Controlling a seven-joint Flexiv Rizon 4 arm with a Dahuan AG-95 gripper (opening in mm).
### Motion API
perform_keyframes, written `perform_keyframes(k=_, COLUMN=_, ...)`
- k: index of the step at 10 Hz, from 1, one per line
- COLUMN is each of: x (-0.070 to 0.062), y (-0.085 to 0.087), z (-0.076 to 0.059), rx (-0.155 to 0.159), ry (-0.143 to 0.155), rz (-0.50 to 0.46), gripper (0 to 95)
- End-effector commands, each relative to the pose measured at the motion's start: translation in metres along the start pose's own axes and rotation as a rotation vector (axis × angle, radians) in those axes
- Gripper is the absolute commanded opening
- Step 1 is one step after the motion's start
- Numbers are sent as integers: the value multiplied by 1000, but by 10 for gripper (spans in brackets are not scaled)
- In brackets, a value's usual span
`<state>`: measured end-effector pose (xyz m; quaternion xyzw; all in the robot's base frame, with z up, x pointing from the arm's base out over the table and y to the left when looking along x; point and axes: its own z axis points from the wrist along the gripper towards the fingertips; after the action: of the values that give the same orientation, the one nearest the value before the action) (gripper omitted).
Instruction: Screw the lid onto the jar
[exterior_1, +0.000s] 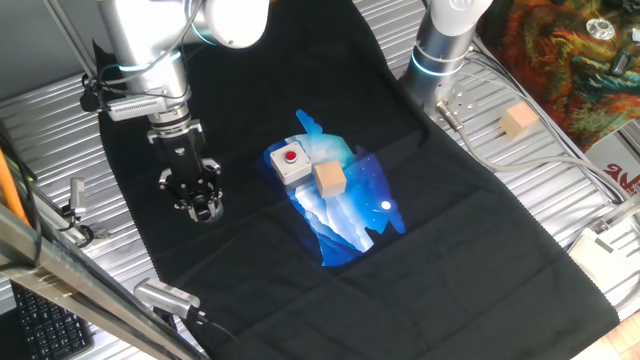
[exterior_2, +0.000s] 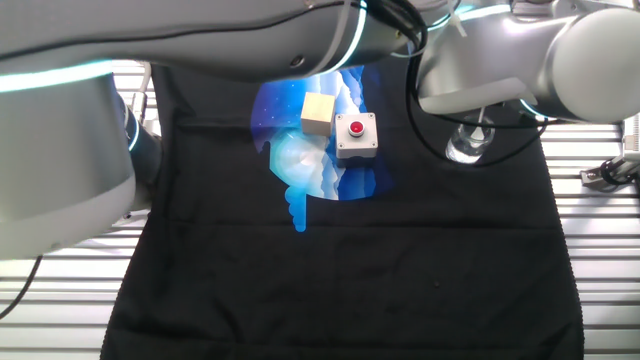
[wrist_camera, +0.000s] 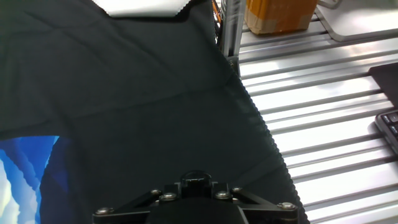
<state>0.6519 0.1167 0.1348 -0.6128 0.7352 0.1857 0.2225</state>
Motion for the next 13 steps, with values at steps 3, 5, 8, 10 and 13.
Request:
perform_keyframes(k=3, x=1, y=0, z=0, rx=-2, ry=-10, rz=-7, gripper=0)
perform_keyframes(k=5, x=2, y=-1, z=1, rx=-3, ry=-22, rz=-7, gripper=0)
perform_keyframes(k=8, x=4, y=-1, z=2, rx=-2, ry=-37, rz=-12, gripper=0)
perform_keyframes(k=10, x=5, y=-2, z=3, rx=-3, ry=-45, rz=-13, gripper=0)
perform_keyframes(k=13, x=6, y=-2, z=4, rx=-2, ry=-44, rz=-17, gripper=0)
